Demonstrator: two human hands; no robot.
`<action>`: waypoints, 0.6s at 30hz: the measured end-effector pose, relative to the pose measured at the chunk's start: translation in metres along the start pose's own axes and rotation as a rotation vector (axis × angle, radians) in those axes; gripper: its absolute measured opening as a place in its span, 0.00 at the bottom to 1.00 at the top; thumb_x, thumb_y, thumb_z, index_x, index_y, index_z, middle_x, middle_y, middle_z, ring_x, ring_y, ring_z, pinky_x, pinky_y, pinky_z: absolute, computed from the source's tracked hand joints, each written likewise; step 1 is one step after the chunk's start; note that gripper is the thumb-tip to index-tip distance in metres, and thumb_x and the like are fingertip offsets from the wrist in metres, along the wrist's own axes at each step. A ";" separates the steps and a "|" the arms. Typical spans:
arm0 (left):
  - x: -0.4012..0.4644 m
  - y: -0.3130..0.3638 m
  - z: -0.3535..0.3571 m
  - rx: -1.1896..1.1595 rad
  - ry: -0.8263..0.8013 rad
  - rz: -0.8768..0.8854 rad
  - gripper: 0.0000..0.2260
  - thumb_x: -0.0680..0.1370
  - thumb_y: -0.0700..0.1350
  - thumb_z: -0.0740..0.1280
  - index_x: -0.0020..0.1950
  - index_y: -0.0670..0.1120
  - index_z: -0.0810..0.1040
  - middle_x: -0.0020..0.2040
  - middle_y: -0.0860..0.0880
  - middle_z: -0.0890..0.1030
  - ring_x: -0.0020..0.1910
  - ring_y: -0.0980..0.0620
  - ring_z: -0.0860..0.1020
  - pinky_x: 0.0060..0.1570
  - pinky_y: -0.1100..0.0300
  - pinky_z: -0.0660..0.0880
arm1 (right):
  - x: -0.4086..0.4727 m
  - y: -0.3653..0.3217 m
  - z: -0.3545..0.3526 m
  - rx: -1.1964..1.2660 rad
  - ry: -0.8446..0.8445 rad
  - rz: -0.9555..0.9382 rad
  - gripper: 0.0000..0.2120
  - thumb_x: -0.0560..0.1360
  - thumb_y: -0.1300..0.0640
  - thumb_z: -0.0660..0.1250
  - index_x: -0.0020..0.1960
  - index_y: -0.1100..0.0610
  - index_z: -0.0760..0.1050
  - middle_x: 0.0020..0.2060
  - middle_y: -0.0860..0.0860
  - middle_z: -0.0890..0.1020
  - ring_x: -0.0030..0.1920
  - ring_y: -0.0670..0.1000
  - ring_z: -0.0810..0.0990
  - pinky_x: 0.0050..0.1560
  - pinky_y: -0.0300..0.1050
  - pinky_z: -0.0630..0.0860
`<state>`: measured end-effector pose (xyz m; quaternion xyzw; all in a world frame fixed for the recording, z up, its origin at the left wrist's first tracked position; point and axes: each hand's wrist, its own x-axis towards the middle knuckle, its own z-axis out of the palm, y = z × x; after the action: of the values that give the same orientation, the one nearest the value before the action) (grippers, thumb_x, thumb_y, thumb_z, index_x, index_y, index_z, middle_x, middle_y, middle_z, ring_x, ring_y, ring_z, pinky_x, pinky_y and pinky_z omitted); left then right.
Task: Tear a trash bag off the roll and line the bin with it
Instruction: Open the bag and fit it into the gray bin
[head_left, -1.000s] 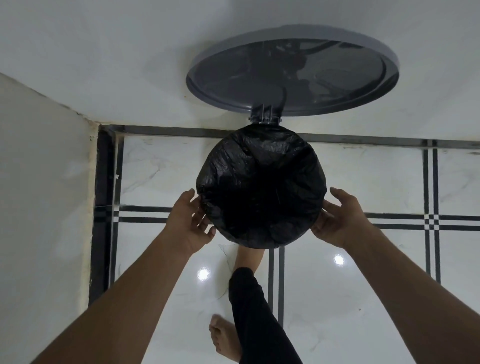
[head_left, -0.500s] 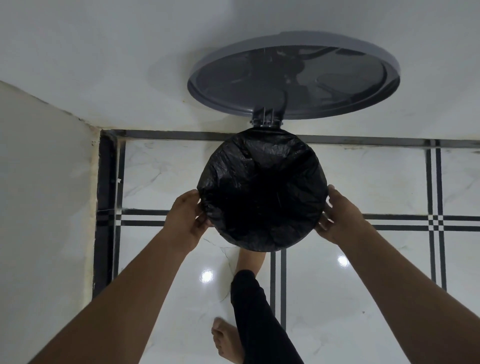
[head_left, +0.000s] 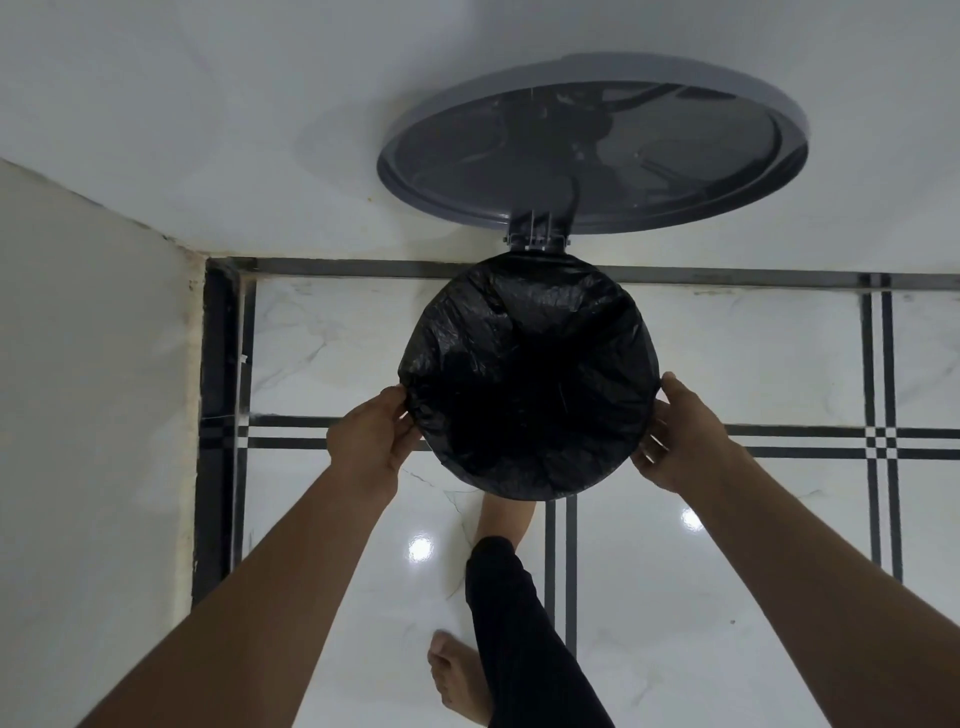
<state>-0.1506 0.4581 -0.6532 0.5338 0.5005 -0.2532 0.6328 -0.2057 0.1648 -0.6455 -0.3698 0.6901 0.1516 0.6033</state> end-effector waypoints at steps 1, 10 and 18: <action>-0.001 0.000 0.000 -0.015 0.012 -0.015 0.03 0.78 0.37 0.71 0.47 0.41 0.84 0.46 0.46 0.86 0.41 0.51 0.85 0.50 0.58 0.84 | -0.001 -0.001 0.001 -0.008 -0.016 0.035 0.20 0.81 0.39 0.65 0.52 0.55 0.82 0.43 0.48 0.82 0.44 0.48 0.80 0.50 0.46 0.78; -0.009 0.005 0.007 -0.017 -0.114 -0.195 0.02 0.72 0.43 0.67 0.41 0.48 0.74 0.36 0.50 0.75 0.36 0.50 0.71 0.41 0.57 0.74 | -0.001 -0.004 0.003 0.015 -0.097 0.154 0.25 0.80 0.35 0.61 0.52 0.56 0.82 0.43 0.50 0.83 0.47 0.52 0.81 0.48 0.50 0.76; -0.019 0.017 0.022 0.237 0.244 0.194 0.05 0.77 0.44 0.64 0.43 0.46 0.72 0.37 0.51 0.73 0.40 0.47 0.71 0.39 0.59 0.67 | -0.008 -0.011 -0.006 -0.759 0.447 -0.765 0.26 0.81 0.39 0.56 0.43 0.59 0.80 0.44 0.55 0.82 0.47 0.58 0.80 0.48 0.49 0.73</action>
<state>-0.1349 0.4389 -0.6302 0.6770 0.4865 -0.1818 0.5214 -0.2022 0.1564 -0.6343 -0.8061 0.5155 0.0779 0.2802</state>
